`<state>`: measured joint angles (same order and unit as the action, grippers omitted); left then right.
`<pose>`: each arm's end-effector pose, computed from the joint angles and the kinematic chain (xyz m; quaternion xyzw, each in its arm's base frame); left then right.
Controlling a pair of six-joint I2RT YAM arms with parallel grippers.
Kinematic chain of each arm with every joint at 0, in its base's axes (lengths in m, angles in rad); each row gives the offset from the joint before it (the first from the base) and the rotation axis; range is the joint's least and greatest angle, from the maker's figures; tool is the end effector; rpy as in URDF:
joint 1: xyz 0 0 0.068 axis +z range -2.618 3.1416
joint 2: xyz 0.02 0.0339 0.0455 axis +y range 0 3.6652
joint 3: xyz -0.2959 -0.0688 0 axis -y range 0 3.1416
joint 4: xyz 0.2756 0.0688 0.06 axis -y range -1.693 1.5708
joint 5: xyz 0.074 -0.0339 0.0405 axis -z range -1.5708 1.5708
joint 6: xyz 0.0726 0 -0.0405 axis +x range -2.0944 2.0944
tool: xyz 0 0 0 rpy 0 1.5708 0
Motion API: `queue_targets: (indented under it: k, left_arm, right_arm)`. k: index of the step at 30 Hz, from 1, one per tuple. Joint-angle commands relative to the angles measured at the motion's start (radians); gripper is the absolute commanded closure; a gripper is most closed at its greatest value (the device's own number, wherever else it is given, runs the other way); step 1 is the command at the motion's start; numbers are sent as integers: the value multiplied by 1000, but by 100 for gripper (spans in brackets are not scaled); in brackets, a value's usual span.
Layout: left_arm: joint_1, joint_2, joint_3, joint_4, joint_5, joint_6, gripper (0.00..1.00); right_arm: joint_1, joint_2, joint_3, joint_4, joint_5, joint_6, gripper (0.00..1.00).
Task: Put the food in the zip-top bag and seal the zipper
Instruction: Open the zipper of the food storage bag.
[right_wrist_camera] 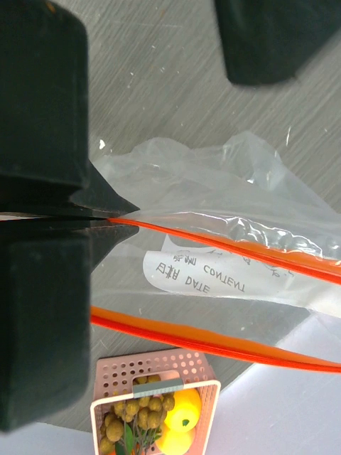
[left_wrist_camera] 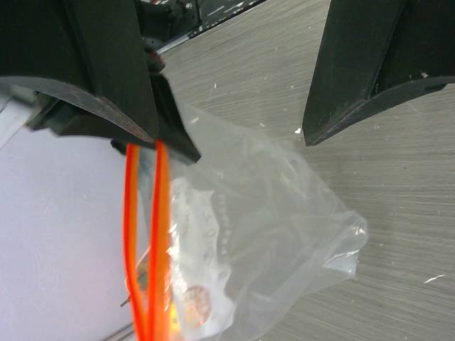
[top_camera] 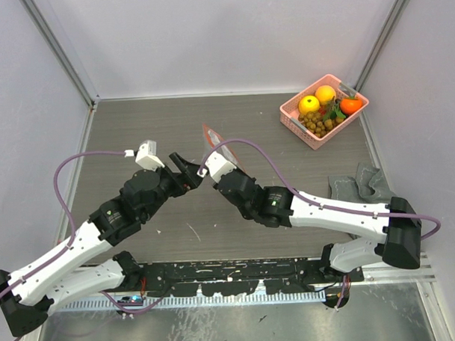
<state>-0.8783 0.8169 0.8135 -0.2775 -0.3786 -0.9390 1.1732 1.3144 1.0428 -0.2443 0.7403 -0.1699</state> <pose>0.1670 -0.1593 0.3491 -0.1369 0.7811 -0.3732 0.4816 0.1758 0.2923 0.3206 -0.3587 0.7439 -0.0484 0.5617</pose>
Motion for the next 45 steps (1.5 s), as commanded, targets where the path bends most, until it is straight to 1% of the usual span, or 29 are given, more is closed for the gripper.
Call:
queue_targets:
  k: [1,8,11,16,20,25,29,39,45]
  left_arm:
    - [16,-3,0,107,-17,-36,16]
    - [24,43,11,155,-18,-40,17]
    - [28,64,18,153,-18,-38,21]
    - [29,80,7,158,-30,-48,24]
    - [39,65,-22,154,-50,-71,25]
    - [75,10,-94,199,-22,-111,26]
    - [85,3,-98,182,0,-112,26]
    - [84,-18,-116,247,72,-120,25]
    - [84,-11,-120,218,47,-116,27]
  right_arm:
    - [36,-1,-31,116,19,22,100]
    - [69,13,-73,162,17,38,100]
    - [83,21,-78,174,22,45,100]
    - [99,25,-87,209,8,48,100]
    - [99,1,-124,266,-18,82,100]
    - [100,-26,-165,321,2,106,100]
    - [100,-36,-182,346,20,108,100]
    - [100,-18,-195,360,5,105,100]
    - [99,-9,-197,377,-3,107,100]
